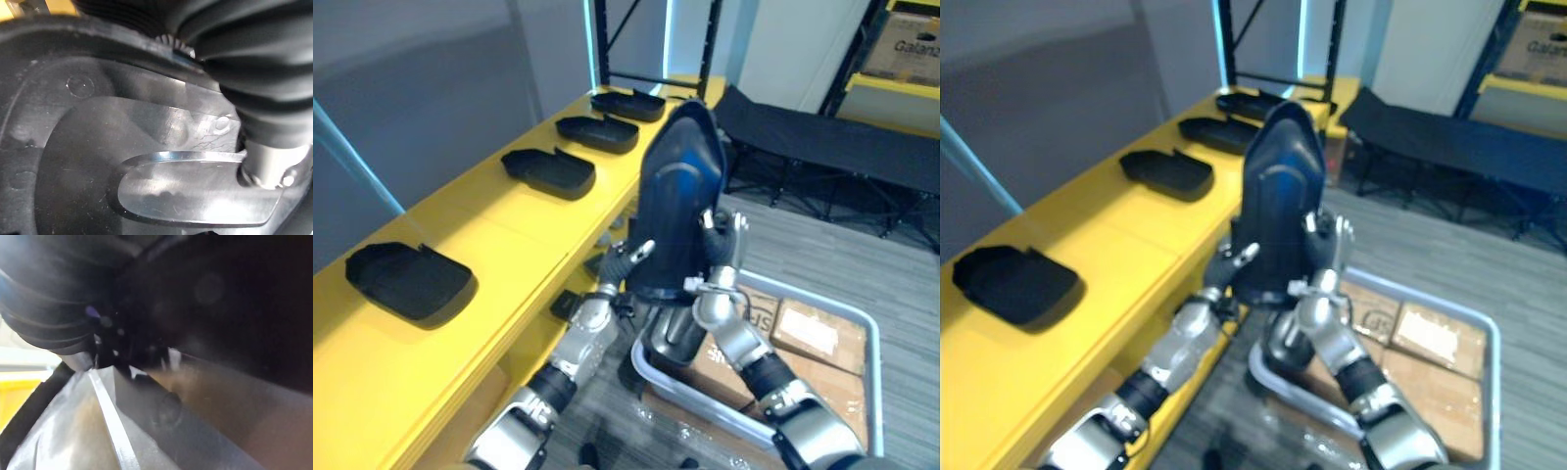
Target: Walk over and take plastic housings, then place them on the shelf
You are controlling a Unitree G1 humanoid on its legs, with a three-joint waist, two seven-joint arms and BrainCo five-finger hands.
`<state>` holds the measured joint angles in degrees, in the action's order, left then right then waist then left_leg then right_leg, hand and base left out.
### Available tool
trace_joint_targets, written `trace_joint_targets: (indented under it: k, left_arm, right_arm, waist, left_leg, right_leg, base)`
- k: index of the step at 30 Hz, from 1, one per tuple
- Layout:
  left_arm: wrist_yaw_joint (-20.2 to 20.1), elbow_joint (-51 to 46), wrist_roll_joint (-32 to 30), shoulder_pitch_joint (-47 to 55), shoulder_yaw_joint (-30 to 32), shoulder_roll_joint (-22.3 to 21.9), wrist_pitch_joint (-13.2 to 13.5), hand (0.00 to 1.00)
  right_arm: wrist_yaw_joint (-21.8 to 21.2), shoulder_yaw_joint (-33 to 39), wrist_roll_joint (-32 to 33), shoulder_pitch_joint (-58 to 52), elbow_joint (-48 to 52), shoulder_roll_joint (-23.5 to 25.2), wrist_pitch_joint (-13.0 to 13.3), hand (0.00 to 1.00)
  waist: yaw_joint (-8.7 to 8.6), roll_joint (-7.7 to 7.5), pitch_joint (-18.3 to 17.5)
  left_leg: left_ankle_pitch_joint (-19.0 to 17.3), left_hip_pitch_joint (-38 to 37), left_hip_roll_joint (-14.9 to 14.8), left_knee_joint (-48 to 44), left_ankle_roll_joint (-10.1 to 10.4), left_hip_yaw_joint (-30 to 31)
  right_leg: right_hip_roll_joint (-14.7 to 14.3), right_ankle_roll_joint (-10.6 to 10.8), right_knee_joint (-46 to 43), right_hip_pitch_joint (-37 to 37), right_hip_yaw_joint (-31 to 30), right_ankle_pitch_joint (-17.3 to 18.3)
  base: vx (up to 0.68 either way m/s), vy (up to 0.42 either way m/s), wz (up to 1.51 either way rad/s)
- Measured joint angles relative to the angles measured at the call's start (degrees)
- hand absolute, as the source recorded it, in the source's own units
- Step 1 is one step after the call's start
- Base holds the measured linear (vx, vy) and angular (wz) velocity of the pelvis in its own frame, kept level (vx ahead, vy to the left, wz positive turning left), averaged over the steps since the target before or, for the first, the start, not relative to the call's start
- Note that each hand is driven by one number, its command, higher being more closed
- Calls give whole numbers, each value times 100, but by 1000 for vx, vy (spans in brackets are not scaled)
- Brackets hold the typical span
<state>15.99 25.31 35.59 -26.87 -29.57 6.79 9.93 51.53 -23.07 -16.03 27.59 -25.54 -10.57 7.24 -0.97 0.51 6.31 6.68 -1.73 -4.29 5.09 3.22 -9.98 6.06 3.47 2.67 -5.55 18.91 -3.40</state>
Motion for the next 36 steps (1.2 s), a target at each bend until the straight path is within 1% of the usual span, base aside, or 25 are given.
trace_joint_targets:
  k: [3,6,9,10,11,13,14,15,18,20,21,23,28,32,33,36]
  left_arm:
    - [-87,0,11,-8,-40,2,-19,100]
    - [-125,-2,7,-25,-90,2,-115,100]
    - [-132,-5,4,-38,-210,18,-318,100]
    - [-132,-6,4,-58,-288,39,-438,100]
    - [-132,-10,4,-68,-321,49,-500,100]
    - [-132,-124,5,-84,-502,198,-669,100]
    - [-131,-169,5,-88,-533,242,-710,100]
    - [-131,-176,11,-101,-548,275,-752,100]
    - [-128,-176,74,-101,-561,293,-757,100]
    - [-128,-176,223,-120,-564,301,-755,100]
    - [-128,-176,222,-121,-573,305,-746,100]
    - [-128,-176,227,-129,-721,422,-738,100]
    - [-119,-176,207,-126,-730,422,-724,100]
    - [-58,-203,62,-124,-729,422,-716,100]
    - [14,-277,-84,-110,-721,423,-717,100]
    - [181,-431,-322,-94,-686,423,-716,100]
  right_arm:
    - [96,0,1,-61,28,-2,36,100]
    - [128,5,9,-144,69,-26,76,100]
    - [198,6,71,-326,140,-47,78,100]
    - [227,5,103,-439,190,-69,78,100]
    - [230,6,127,-484,209,-77,78,100]
    - [230,-17,137,-563,215,-116,78,100]
    - [230,-39,163,-572,229,-130,77,0]
    - [230,-97,196,-574,275,-155,77,0]
    - [226,-241,217,-587,434,-273,79,0]
    - [207,-353,279,-592,624,-360,86,0]
    - [157,-356,370,-592,649,-364,87,0]
    - [-89,-360,638,-592,664,-367,85,0]
    - [-177,-360,642,-588,726,-366,55,0]
    - [-237,-358,642,-587,824,-367,-55,0]
    - [-248,-344,647,-586,887,-367,-116,0]
    - [-285,-312,712,-575,983,-367,-146,0]
  waist:
    - [-5,0,0]
    - [-15,-1,0]
    - [-19,-1,0]
    - [-20,-2,1]
    - [-24,-3,2]
    - [-84,-19,11]
    - [-103,-25,15]
    - [-132,-32,19]
    - [-147,-32,19]
    - [-170,-41,25]
    - [-168,-44,26]
    - [-159,-44,27]
    - [-148,-55,33]
    - [-143,-57,35]
    - [-142,-61,37]
    - [-142,-69,42]
  left_leg:
    - [0,-1,0,-1,0,-3]
    - [-1,-17,-1,-2,1,-6]
    - [-3,-18,-6,-3,2,-10]
    - [-3,-17,-7,-4,2,-13]
    - [-4,-16,-7,-4,2,-16]
    - [-7,-9,-14,-7,4,-37]
    - [-8,-7,-17,-8,5,-45]
    - [-12,0,-24,-16,7,-87]
    - [-34,-8,-30,-27,5,-168]
    - [-40,-6,-29,-29,5,-168]
    - [-41,-6,-29,-29,6,-167]
    - [-43,-4,-26,-29,6,-164]
    - [-52,-2,-13,-29,-7,-162]
    - [-53,-3,-12,-29,-8,-161]
    - [-53,-3,-13,-29,-8,-161]
    - [-53,-6,-15,-29,-8,-163]
  right_leg:
    - [7,2,-1,-1,0,-2]
    - [8,3,-1,-19,0,-2]
    - [6,2,-1,-20,-1,-1]
    - [6,1,-1,-19,-2,-1]
    - [6,0,-1,-16,-4,0]
    - [2,-11,0,2,-23,2]
    - [0,-15,0,9,-31,2]
    - [-5,-22,0,36,-60,-3]
    - [-10,-18,18,62,-154,-27]
    - [-11,-4,22,62,-155,-35]
    - [-12,-5,23,61,-154,-35]
    - [-12,-5,23,59,-151,-35]
    - [-11,-4,23,57,-147,-35]
    - [-10,-4,22,57,-147,-35]
    - [-10,-5,22,57,-148,-34]
    - [-9,-6,23,57,-149,-32]
  base:
    - [0,0,0]
    - [0,0,0]
    - [0,0,0]
    - [0,0,0]
    - [0,0,0]
    - [-3,0,-4]
    - [-1,0,-9]
    - [3,2,-11]
    - [12,5,-15]
    - [0,0,0]
    - [0,0,0]
    - [0,0,0]
    - [0,0,0]
    - [0,0,0]
    - [0,0,0]
    - [0,0,0]
